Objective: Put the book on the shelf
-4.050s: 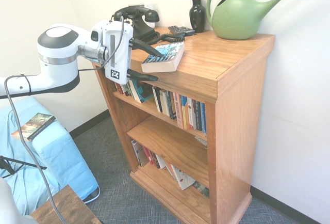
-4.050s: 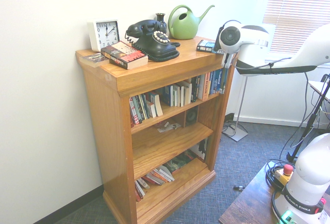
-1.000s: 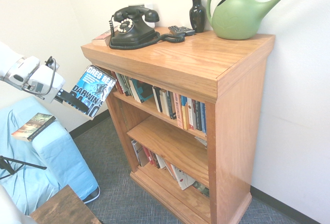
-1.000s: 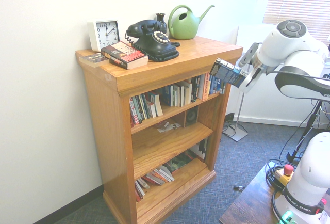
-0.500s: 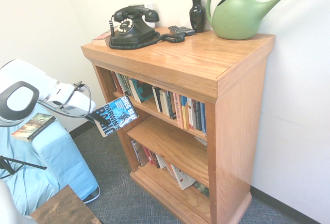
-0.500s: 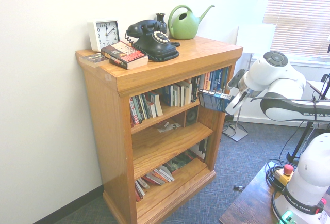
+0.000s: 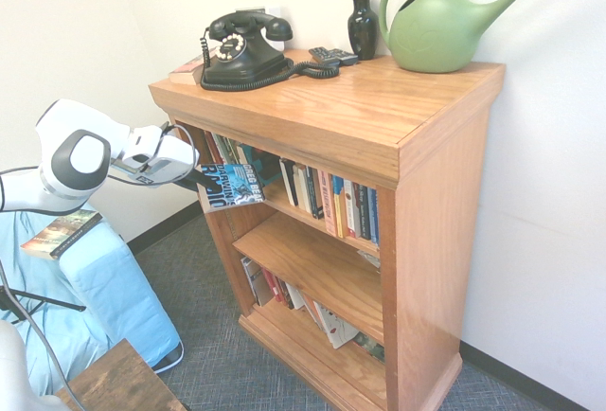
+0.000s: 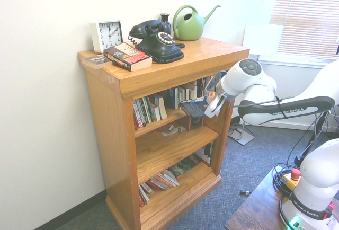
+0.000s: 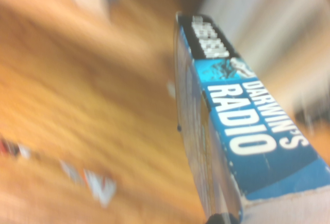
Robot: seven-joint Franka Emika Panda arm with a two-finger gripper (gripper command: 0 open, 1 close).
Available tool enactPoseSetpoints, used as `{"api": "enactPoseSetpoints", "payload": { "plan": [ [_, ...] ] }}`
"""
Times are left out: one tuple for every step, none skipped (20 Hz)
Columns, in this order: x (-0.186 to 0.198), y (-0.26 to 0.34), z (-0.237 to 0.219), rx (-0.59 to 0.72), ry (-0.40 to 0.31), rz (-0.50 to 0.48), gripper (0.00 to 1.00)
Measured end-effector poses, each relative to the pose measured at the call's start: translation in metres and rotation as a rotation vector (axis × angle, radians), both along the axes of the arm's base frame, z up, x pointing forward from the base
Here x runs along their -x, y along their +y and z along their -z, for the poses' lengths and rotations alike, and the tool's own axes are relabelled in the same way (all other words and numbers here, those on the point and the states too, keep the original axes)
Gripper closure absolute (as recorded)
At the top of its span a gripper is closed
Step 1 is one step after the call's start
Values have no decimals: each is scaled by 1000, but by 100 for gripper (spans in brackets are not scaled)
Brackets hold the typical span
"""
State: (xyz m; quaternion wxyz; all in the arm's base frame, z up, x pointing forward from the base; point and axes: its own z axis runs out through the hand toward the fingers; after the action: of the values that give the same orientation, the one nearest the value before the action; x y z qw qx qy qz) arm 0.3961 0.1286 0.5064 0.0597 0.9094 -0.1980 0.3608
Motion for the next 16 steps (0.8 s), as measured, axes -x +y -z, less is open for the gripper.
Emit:
{"api": "enactPoseSetpoints", "payload": {
  "plan": [
    [0, 5, -5, 6, -12, -8, 100],
    [-2, 8, -7, 14, -20, -11, 100],
    [-4, 7, -6, 19, -28, -10, 100],
    [-7, 5, -4, 21, -35, -12, 100],
    [-12, 2, -1, 20, -40, -14, 100],
    [-18, -2, 4, 19, -48, -18, 100],
    [-24, -6, 10, 18, -58, -24, 100],
    [-32, -8, 17, 17, -68, -32, 100],
    [-40, -8, 25, 17, -78, -44, 100],
    [-47, -5, 32, 20, -86, -58, 100],
    [-54, 2, 38, 24, -98, -76, 100],
    [-59, 10, 43, 29, -109, -93, 100],
    [-63, 19, 49, 31, -118, -110, 100],
    [-65, 27, 53, 36, -127, -119, 100],
    [-67, 33, 56, 41, -138, -127, 100],
    [-69, 37, 60, 47, -148, -133, 100]
  ]
}}
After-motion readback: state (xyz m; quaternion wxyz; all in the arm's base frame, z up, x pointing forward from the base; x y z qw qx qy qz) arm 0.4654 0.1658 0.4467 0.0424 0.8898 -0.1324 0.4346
